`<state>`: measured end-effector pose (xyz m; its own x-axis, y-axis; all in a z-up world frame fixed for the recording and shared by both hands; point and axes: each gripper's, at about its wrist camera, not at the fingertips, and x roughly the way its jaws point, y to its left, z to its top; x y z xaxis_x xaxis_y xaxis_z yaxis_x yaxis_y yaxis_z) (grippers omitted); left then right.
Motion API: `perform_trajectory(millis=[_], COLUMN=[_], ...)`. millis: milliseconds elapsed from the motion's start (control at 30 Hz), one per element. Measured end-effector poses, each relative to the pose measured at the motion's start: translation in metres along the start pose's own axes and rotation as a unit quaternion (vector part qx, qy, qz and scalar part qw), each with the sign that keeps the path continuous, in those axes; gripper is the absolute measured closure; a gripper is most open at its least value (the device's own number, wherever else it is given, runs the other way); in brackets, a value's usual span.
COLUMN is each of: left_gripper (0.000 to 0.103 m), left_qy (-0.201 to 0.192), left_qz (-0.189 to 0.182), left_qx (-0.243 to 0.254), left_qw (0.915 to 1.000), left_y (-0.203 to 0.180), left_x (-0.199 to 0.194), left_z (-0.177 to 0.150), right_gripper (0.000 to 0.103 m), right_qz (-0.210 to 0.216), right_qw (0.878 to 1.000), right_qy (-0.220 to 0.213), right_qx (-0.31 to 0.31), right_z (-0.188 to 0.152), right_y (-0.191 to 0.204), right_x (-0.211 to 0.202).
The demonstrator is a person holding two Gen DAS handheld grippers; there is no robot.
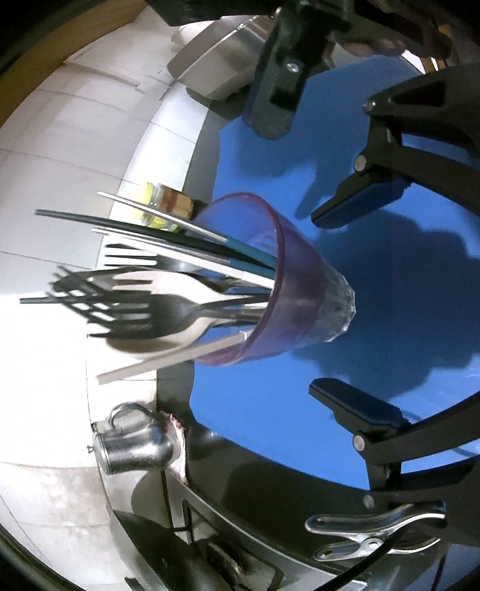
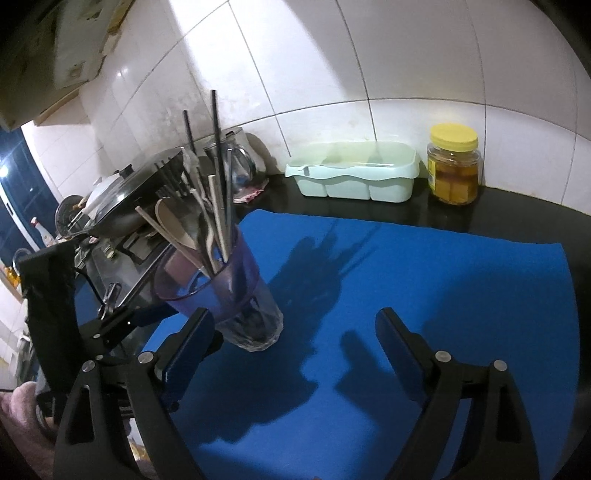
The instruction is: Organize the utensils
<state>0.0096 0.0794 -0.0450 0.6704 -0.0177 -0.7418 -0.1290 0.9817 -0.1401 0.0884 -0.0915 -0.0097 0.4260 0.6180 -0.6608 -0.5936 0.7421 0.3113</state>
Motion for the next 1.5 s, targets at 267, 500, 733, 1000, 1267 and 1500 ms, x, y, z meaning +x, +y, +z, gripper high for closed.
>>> perform_trajectory(millis=[267,500,733,1000,1267,1500], left_gripper=[0.017,0.017,0.017,0.017,0.017,0.017], left_qy=[-0.012,-0.016,-0.015,-0.014,-0.014,-0.013], left_qz=[0.012,0.016,0.014,0.015,0.014,0.016], left_qx=[-0.016,-0.012,-0.010,-0.011,-0.011,-0.012], left_qw=[0.9997,0.9997,0.9997,0.9997,0.9997,0.9997], left_y=[-0.002,-0.007,-0.008,-0.008,-0.008,-0.008], left_x=[-0.022,-0.027,-0.026,-0.026,-0.026,-0.025], left_z=[0.011,0.014,0.013,0.013,0.013,0.013], right_gripper=[0.012,0.012,0.012,0.012,0.012,0.012], right_qz=[0.001,0.004,0.004,0.003,0.003,0.003], right_qw=[1.000,1.000,1.000,1.000,1.000,1.000], right_qy=[-0.005,-0.007,-0.004,-0.003,-0.003,-0.003], right_qx=[-0.014,-0.021,-0.017,-0.017,-0.016,-0.016], right_z=[-0.003,-0.001,-0.002,-0.003,-0.003,-0.003], right_y=[0.014,0.019,0.018,0.019,0.019,0.019], right_x=[-0.008,-0.009,-0.008,-0.008,-0.008,-0.007])
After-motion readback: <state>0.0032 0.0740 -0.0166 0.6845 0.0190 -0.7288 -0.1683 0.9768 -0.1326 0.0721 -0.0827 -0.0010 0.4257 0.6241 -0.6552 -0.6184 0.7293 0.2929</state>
